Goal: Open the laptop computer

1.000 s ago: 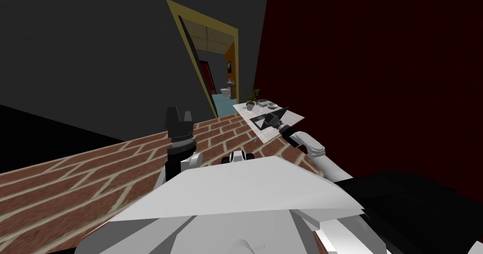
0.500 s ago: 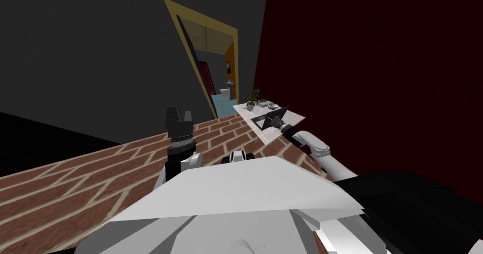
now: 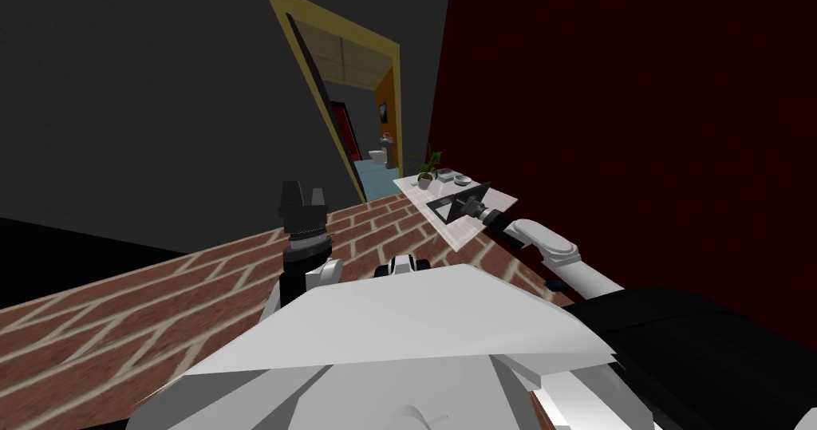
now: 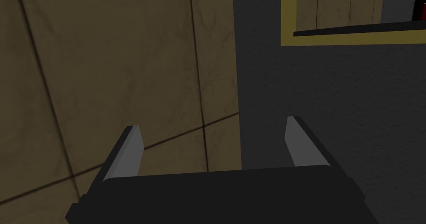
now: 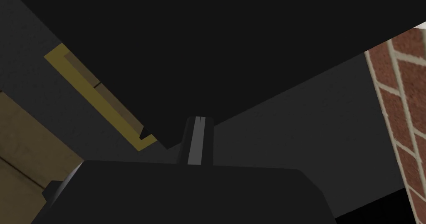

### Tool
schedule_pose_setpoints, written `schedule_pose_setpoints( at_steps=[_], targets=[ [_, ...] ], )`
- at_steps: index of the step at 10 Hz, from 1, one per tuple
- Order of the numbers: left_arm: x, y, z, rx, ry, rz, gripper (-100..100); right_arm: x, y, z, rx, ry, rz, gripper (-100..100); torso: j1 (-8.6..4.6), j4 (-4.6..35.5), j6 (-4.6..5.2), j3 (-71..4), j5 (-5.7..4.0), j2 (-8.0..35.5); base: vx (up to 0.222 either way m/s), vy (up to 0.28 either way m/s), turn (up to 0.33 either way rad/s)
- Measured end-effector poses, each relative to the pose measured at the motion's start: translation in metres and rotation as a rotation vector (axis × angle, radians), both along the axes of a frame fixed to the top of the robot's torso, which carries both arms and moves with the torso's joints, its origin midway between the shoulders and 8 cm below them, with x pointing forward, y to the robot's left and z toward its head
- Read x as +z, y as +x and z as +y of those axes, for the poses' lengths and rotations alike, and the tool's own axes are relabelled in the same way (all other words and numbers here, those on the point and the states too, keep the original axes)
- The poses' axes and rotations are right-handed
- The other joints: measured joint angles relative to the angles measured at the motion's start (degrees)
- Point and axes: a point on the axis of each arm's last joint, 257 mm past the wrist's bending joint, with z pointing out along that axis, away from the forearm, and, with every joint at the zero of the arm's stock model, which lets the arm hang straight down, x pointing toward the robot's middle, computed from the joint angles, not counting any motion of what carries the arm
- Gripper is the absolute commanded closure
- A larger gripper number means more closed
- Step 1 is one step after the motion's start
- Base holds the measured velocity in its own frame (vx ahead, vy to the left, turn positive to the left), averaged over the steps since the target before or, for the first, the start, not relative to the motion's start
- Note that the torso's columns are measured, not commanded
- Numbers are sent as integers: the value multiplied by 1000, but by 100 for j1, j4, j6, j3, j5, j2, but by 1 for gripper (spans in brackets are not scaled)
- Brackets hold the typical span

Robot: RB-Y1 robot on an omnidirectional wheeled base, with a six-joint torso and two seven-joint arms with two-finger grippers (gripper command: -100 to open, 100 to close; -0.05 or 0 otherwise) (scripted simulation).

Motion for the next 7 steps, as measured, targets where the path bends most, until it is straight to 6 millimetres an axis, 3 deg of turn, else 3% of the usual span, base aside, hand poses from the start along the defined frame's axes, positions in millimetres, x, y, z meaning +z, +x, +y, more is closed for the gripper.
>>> schedule_pose_setpoints(
  at_steps=[7],
  targets=[
    [0, 0, 0, 0, 0, 0, 0, -1, -14, -12, 40, -50, 121, 100, 1, 0, -5, -2, 1, -2, 78, 61, -60]
  ],
)
